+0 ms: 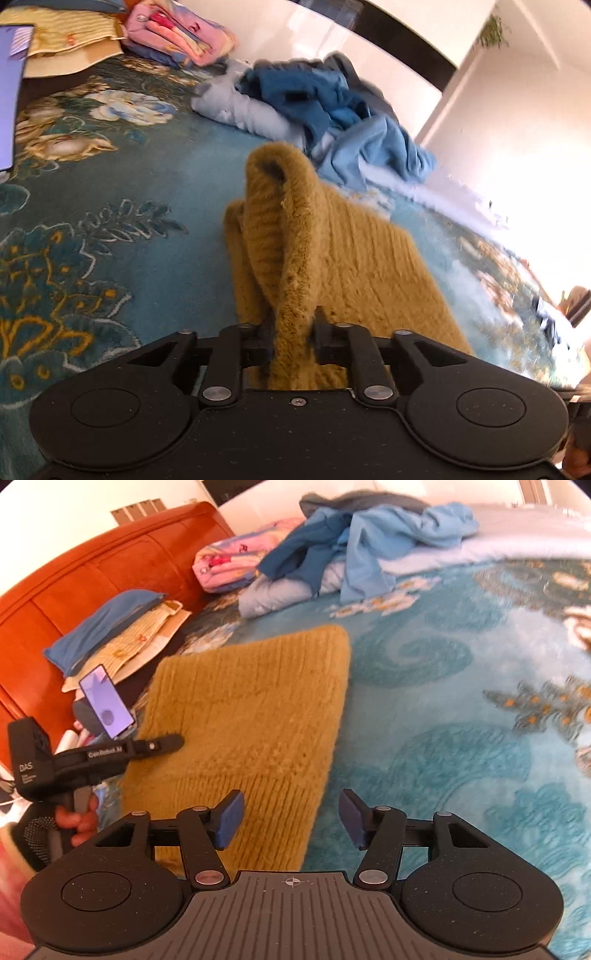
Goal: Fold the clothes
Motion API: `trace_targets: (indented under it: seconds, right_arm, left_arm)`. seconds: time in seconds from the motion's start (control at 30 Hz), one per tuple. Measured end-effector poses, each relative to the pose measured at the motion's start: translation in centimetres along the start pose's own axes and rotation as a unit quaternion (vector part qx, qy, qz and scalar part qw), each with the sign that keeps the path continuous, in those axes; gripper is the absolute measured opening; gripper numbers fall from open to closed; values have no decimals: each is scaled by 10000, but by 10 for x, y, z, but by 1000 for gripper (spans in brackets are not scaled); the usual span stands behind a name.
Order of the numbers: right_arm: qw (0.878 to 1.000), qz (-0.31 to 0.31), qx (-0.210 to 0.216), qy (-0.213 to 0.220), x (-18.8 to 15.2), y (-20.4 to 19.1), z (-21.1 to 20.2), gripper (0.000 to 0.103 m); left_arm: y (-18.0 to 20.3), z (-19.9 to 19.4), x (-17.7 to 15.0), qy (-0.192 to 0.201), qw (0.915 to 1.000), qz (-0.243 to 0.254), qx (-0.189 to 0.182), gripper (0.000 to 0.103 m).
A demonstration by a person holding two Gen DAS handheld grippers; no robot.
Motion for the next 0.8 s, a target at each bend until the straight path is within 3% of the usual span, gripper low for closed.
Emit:
trace_targets:
  seconds: [0.03,0.1,0.23,0.33,0.4,0.43,0.47,0.5,0.53,0.6,0.63,0.8]
  right_arm:
    - [10000,25,56,-47,-1,0,2,56]
    - [9997,136,181,-123,-5,0,6,64]
    - [9973,472,456,-330,-9,1,19,65]
    - [9921,892,740,-486,-12,3,32,65]
    - [9882,1135,893,-508,-11,5,36,58]
    - [9869,1216,938,-502,-10,6,36,47]
    - [9856,1296,971,-486,-9,8,36,28]
    - [9843,1376,1005,-469,-8,10,36,24]
    - [9828,1445,1055,-460,-6,12,35,18]
    - [9811,1431,1200,-504,4,18,33,16]
    - [9834,1259,1204,-506,13,23,31,16]
    - [9987,32,299,-412,93,71,15,15]
  left_arm:
    - [0,-3,4,95,9999,37,-40,48]
    - [-2,-3,14,132,9996,231,4,65]
    - [-19,16,35,41,9990,444,48,74]
    - [-38,41,46,-255,9995,83,-162,75]
    - [-46,56,52,-490,9986,-135,-160,80]
    - [-49,62,54,-537,9982,-222,-174,80]
    - [-51,66,55,-583,9976,-296,-213,80]
    - [-51,69,55,-607,9971,-369,-284,78]
    - [-51,73,55,-626,9964,-442,-361,64]
    - [-47,76,51,-647,9954,-581,-403,41]
    - [-43,75,49,-635,9953,-617,-389,35]
    - [-5,75,23,-802,9904,-766,-826,29]
Point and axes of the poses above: each gripper's, at about its wrist camera, not at the fingertips, and z roughly the way its jaws point, y to its right, x to its top, the point moved 4 cm from there along z, roughly the way its jaws point, and after that the axes turned 9 degrees about -x, right-handed, at the moved point
